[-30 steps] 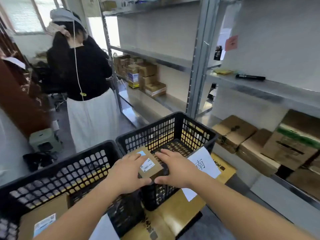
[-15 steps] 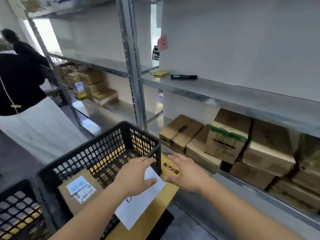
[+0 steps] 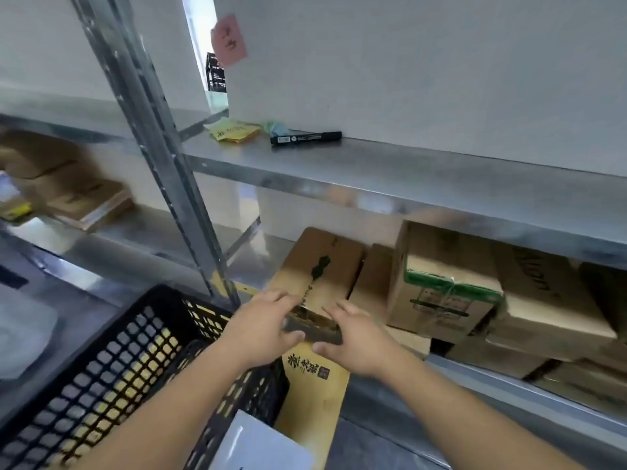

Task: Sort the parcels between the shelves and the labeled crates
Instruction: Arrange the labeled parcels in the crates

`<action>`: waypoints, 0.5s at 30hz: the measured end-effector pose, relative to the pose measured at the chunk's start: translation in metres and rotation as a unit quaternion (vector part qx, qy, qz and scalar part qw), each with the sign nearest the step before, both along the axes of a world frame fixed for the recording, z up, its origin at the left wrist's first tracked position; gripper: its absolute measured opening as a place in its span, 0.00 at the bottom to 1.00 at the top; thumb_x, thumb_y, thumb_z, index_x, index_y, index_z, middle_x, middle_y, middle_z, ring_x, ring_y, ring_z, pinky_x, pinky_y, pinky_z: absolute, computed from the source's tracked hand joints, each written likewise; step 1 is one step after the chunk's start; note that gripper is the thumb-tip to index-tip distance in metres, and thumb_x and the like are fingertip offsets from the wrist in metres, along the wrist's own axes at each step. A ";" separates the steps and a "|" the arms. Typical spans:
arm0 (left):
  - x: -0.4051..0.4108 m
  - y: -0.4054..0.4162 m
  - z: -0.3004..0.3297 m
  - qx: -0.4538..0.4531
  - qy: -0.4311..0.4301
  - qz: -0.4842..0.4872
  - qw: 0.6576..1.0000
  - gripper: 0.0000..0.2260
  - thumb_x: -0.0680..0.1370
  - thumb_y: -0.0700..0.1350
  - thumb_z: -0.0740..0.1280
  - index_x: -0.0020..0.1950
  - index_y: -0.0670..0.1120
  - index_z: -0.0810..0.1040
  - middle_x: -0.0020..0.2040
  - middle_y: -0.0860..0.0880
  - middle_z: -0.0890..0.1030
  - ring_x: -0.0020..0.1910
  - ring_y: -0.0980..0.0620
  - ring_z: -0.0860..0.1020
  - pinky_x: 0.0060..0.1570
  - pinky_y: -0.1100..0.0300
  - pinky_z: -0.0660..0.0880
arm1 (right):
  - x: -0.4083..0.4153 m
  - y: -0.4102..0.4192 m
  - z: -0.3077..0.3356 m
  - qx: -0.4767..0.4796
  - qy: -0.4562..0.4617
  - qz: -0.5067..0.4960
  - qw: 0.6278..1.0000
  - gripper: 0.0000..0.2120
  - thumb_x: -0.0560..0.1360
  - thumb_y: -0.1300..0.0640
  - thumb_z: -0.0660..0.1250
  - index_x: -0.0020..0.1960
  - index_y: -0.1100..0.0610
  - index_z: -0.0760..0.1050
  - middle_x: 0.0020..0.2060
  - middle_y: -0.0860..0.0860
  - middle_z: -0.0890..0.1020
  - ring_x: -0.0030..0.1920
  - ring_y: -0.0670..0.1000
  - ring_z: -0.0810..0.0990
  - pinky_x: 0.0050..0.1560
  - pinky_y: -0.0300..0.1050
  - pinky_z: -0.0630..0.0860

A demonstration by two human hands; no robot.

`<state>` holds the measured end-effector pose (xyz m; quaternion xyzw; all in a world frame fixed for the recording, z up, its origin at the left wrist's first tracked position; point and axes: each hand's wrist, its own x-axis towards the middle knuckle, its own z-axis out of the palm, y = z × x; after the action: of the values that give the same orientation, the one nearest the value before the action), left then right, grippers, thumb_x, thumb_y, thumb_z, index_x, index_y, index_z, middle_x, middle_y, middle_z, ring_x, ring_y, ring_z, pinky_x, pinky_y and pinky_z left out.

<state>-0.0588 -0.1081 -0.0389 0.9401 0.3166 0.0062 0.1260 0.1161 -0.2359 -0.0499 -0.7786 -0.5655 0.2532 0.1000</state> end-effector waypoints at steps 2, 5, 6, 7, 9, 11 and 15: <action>0.010 0.030 -0.007 -0.006 0.005 -0.012 1.000 0.29 0.75 0.64 0.66 0.75 0.59 0.66 0.71 0.57 0.70 0.71 0.51 0.68 0.68 0.49 0.71 | 0.005 0.025 -0.006 -0.017 -0.001 -0.014 1.000 0.42 0.76 0.32 0.66 0.83 0.46 0.53 0.83 0.53 0.55 0.81 0.56 0.57 0.78 0.50 0.61; 0.023 0.073 -0.018 -0.019 0.022 -0.019 0.999 0.30 0.75 0.64 0.67 0.75 0.59 0.66 0.74 0.53 0.68 0.73 0.48 0.66 0.70 0.51 0.68 | 0.016 0.064 -0.021 -0.043 -0.013 -0.046 0.998 0.42 0.77 0.31 0.64 0.83 0.44 0.51 0.83 0.56 0.51 0.82 0.58 0.51 0.79 0.52 0.55; 0.028 0.087 -0.022 -0.021 0.030 -0.020 0.999 0.30 0.75 0.64 0.67 0.76 0.59 0.66 0.75 0.52 0.67 0.74 0.47 0.65 0.71 0.51 0.68 | 0.020 0.075 -0.026 -0.056 -0.021 -0.054 0.997 0.42 0.77 0.30 0.63 0.83 0.44 0.49 0.83 0.57 0.50 0.82 0.60 0.49 0.80 0.54 0.52; 0.034 0.100 -0.027 -0.024 0.039 -0.022 0.999 0.31 0.75 0.64 0.67 0.76 0.59 0.66 0.76 0.50 0.65 0.74 0.46 0.64 0.71 0.51 0.67 | 0.025 0.085 -0.030 -0.072 -0.031 -0.058 0.995 0.42 0.77 0.30 0.61 0.83 0.43 0.48 0.83 0.58 0.50 0.82 0.61 0.48 0.80 0.57 0.50; 0.045 0.124 -0.038 -0.040 0.058 -0.029 0.997 0.31 0.75 0.65 0.67 0.76 0.60 0.65 0.77 0.46 0.64 0.75 0.42 0.62 0.72 0.51 0.65 | 0.033 0.104 -0.039 -0.106 -0.048 -0.064 0.991 0.42 0.78 0.29 0.59 0.83 0.42 0.45 0.83 0.60 0.49 0.82 0.64 0.45 0.80 0.61 0.47; 0.058 0.145 -0.053 -0.056 0.079 -0.037 0.995 0.33 0.74 0.67 0.67 0.77 0.63 0.62 0.77 0.41 0.63 0.77 0.39 0.59 0.73 0.49 0.64 | 0.039 0.118 -0.050 -0.131 -0.063 -0.072 0.987 0.42 0.78 0.30 0.59 0.83 0.41 0.43 0.82 0.62 0.48 0.82 0.66 0.41 0.79 0.63 0.44; 0.077 0.176 -0.079 -0.109 0.103 -0.044 0.988 0.38 0.72 0.67 0.69 0.79 0.65 0.57 0.80 0.41 0.59 0.79 0.39 0.56 0.75 0.50 0.63 | 0.047 0.136 -0.058 -0.149 -0.105 -0.105 0.978 0.48 0.74 0.26 0.60 0.83 0.43 0.41 0.81 0.67 0.45 0.80 0.70 0.37 0.80 0.65 0.42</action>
<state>0.0182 0.0678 -0.1182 0.9294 0.2849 -0.1310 0.1946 0.1628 -0.1002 -0.1083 -0.8621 -0.4439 0.2390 -0.0509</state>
